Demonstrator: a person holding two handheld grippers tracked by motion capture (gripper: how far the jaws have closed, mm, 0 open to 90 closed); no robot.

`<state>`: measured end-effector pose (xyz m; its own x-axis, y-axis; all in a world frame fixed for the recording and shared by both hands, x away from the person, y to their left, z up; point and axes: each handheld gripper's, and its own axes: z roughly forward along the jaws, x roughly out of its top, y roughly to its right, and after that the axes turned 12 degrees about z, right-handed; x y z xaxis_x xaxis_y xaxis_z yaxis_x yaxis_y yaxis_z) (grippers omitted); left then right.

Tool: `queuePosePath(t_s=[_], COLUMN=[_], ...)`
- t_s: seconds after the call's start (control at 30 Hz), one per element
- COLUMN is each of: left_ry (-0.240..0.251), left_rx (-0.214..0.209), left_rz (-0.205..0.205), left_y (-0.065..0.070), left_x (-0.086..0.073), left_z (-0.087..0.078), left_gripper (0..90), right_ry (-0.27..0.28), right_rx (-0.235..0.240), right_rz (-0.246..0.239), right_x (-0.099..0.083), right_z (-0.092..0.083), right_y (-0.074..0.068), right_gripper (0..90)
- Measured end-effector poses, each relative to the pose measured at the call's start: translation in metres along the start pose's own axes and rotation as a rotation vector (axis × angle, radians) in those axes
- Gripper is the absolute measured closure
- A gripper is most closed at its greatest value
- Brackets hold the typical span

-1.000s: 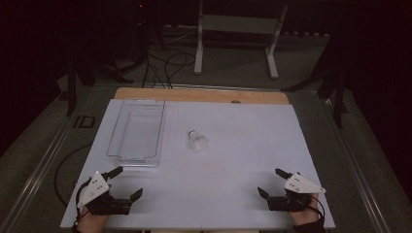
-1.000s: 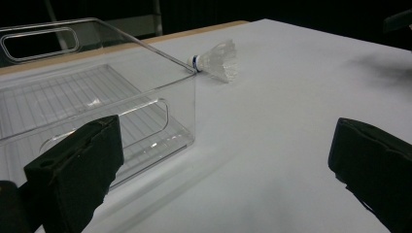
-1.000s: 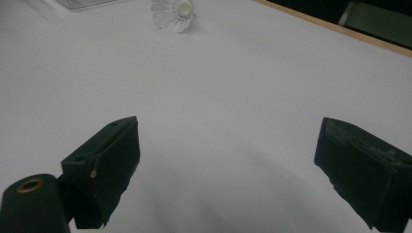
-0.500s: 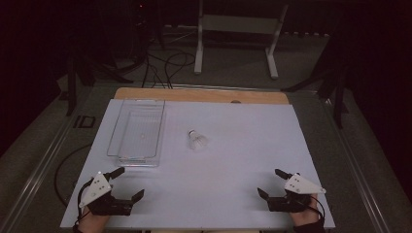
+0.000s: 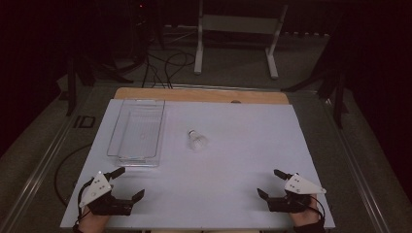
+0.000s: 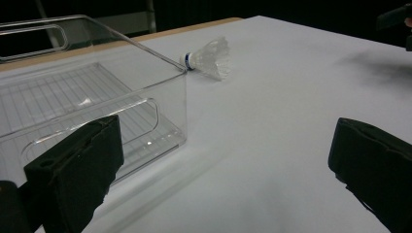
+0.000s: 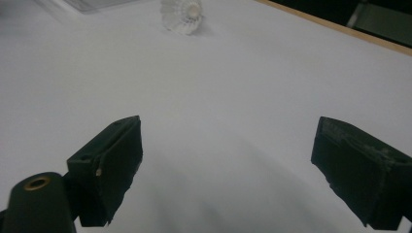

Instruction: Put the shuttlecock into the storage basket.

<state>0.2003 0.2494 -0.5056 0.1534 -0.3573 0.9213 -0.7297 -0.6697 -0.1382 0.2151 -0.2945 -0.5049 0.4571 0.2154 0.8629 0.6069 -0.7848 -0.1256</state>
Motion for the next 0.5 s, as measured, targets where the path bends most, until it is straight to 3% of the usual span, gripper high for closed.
queuePosePath(t_s=[0.5], left_ry=[-0.008], left_rx=[-0.014], left_rz=[-0.003], left_y=[0.0012], left_x=[0.0084], left_z=[-0.0028], left_gripper=[0.2], right_ry=[0.005], right_rx=[0.007], right_rz=[0.028], right_x=[0.0012], right_z=[-0.0028], right_y=[0.0025], right_gripper=[10.7])
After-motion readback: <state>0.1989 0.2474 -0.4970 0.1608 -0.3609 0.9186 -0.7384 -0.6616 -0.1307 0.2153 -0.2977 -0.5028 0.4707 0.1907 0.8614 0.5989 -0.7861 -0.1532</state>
